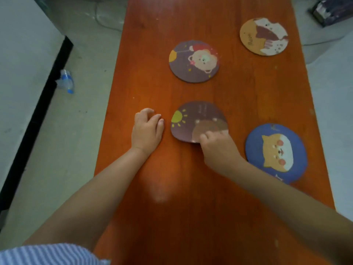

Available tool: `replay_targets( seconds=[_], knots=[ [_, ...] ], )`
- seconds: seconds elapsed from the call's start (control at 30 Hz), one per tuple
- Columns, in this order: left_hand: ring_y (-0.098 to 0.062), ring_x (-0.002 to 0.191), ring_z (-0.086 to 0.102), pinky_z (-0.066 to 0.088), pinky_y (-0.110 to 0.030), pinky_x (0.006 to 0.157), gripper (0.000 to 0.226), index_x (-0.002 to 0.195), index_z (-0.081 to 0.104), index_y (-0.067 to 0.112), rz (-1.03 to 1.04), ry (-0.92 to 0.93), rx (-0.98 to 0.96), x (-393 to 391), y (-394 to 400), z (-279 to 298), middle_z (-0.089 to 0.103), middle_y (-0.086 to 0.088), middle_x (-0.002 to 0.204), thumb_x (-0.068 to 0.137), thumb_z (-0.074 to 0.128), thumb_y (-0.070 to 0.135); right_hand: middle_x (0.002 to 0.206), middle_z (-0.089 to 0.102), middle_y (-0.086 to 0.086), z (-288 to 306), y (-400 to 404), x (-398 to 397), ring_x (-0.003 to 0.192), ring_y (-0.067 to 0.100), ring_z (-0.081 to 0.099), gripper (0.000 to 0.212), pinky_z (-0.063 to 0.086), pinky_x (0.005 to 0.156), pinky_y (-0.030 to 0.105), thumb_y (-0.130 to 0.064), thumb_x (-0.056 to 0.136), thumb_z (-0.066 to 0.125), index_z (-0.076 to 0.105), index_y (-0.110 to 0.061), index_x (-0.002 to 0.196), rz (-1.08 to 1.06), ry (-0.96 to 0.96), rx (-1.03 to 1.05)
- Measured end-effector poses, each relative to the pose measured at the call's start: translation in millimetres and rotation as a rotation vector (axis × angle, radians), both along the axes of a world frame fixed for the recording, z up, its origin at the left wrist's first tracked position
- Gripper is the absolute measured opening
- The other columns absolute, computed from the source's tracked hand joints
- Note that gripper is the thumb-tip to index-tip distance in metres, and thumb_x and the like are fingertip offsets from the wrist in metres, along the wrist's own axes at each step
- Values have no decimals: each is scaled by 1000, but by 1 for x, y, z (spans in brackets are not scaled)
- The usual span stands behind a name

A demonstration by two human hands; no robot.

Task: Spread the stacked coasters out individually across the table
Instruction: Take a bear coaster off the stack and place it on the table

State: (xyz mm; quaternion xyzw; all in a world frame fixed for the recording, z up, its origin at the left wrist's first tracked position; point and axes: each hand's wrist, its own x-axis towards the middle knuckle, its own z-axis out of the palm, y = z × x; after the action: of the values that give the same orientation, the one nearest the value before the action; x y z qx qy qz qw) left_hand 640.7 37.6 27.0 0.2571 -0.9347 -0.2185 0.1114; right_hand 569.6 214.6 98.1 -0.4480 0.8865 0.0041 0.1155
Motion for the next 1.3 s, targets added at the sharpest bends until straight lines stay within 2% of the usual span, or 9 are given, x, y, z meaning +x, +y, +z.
replay_targets(
  seconds=[0.13, 0.2, 0.33, 0.47, 0.67, 0.77, 0.93, 1.1, 1.3],
  knots=[
    [-34, 102, 60, 47, -38, 83, 38, 123, 54, 6, -70, -283, 288, 56, 34, 10, 67, -19, 107, 93, 48, 28, 79, 59, 6, -1, 36, 72, 86, 30, 60, 43, 36, 70, 34, -10, 94, 45, 28, -26, 59, -3, -566, 120],
    [-33, 91, 63, 47, -36, 76, 41, 123, 52, 8, -55, -396, 375, 89, 51, 16, 70, -14, 91, 90, 53, 32, 70, 53, -2, -3, 53, 94, 84, 31, 59, 29, 41, 81, 39, -14, 96, 45, 47, -18, 68, -101, -761, 22],
    [-28, 89, 63, 45, -33, 75, 43, 120, 53, 7, 43, -445, 453, 132, 79, 22, 67, -10, 98, 84, 63, 28, 121, 59, 13, -31, 75, 92, 118, 31, 49, 33, 40, 101, 40, -24, 89, 60, 56, -4, 115, -413, -361, -114],
    [-35, 100, 61, 51, -47, 90, 50, 125, 48, 2, 295, -312, 713, 131, 98, 22, 58, -17, 117, 82, 66, 20, 128, 52, 17, -45, 63, 81, 120, 32, 46, 49, 42, 98, 38, -22, 88, 61, 43, -4, 131, -658, -343, -157],
    [-32, 89, 62, 54, -48, 84, 21, 101, 62, 5, 402, -232, 846, 129, 110, 29, 65, -16, 93, 81, 65, 12, 80, 67, 17, -30, 73, 82, 79, 32, 61, 13, 39, 60, 29, -10, 86, 60, 69, -1, 82, -850, -491, -307],
    [-29, 87, 59, 52, -41, 74, 12, 96, 63, 9, 243, -213, 732, 135, 114, 36, 63, -9, 95, 88, 54, 10, 57, 52, 16, -16, 92, 100, 58, 25, 47, 31, 29, 47, 27, -7, 86, 58, 56, -4, 55, -932, -528, -337],
    [-32, 92, 59, 53, -49, 85, 11, 100, 56, 6, 86, -160, 779, 148, 116, 45, 62, -19, 107, 92, 50, 10, 87, 65, 30, 8, 129, 128, 68, 28, 60, 20, 55, 66, 41, -4, 90, 58, 63, 16, 94, -1067, -715, -492],
    [-35, 94, 57, 43, -36, 72, 17, 103, 60, 1, -64, -190, 550, 158, 122, 39, 59, -12, 92, 89, 55, 12, 82, 54, 16, 2, 155, 156, 75, 26, 54, 14, 51, 68, 41, -7, 90, 60, 65, 3, 82, -1094, -713, -458],
    [-33, 106, 55, 44, -37, 86, 28, 115, 57, -1, -60, -332, 487, 176, 144, 16, 60, -20, 116, 90, 55, 11, 47, 25, 7, -32, 170, 181, 46, 21, 28, 58, 31, 62, 35, -7, 93, 54, 26, -17, 44, -1053, -655, -321]
  ],
)
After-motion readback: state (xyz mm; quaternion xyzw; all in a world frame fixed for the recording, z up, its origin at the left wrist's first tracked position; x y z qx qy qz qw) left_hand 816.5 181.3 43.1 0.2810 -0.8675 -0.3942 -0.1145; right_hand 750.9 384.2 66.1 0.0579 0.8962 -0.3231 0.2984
